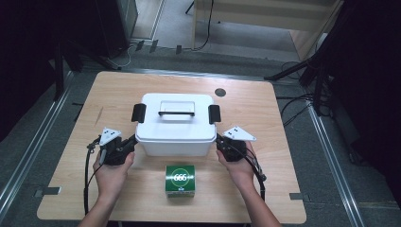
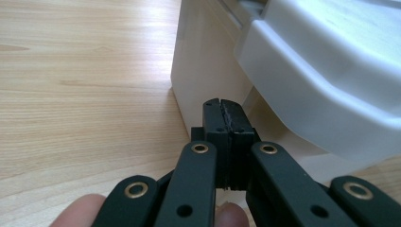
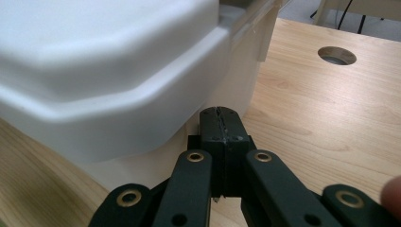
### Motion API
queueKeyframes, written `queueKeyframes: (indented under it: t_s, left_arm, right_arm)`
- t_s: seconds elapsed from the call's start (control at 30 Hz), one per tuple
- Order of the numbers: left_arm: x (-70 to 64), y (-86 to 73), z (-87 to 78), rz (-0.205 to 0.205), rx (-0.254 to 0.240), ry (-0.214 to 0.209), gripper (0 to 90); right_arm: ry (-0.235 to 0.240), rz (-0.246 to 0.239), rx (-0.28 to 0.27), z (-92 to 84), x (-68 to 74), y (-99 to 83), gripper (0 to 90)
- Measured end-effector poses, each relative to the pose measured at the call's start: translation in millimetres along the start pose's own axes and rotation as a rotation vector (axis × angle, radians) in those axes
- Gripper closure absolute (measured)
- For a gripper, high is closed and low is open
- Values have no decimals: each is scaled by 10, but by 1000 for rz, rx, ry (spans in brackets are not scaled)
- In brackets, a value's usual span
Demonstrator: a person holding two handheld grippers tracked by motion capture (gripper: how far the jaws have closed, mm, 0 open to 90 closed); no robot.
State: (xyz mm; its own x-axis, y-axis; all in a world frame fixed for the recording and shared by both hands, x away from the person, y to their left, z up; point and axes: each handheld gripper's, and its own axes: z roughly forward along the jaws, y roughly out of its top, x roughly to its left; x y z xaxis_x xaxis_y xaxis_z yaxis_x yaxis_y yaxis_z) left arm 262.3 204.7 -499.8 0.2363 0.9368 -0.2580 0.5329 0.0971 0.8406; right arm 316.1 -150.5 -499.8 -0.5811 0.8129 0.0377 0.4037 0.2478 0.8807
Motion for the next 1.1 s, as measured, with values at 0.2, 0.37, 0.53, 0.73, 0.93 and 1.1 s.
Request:
queueKeyframes:
  t_s: [0.2,0.37,0.53,0.73,0.93,1.1]
  left_arm:
    - [-34,-8,5,6,3,-8,900]
    - [22,-18,-45,24,-8,-56,780]
    - [244,-72,-203,28,-43,-4,586]
    - [554,-215,-405,10,-81,158,102]
    - [792,-293,-473,-15,-85,166,0]
    - [846,-363,-413,20,-74,224,0]
  right_arm:
    - [-11,2,-7,-37,-23,-26,900]
    - [-28,21,-54,-136,-73,-27,776]
    - [-80,5,-83,-290,-190,-83,593]
    - [-194,-62,-87,-506,-403,-242,420]
    - [-169,34,-61,-770,-588,-327,127]
    - [-101,36,-53,-932,-690,-248,0]
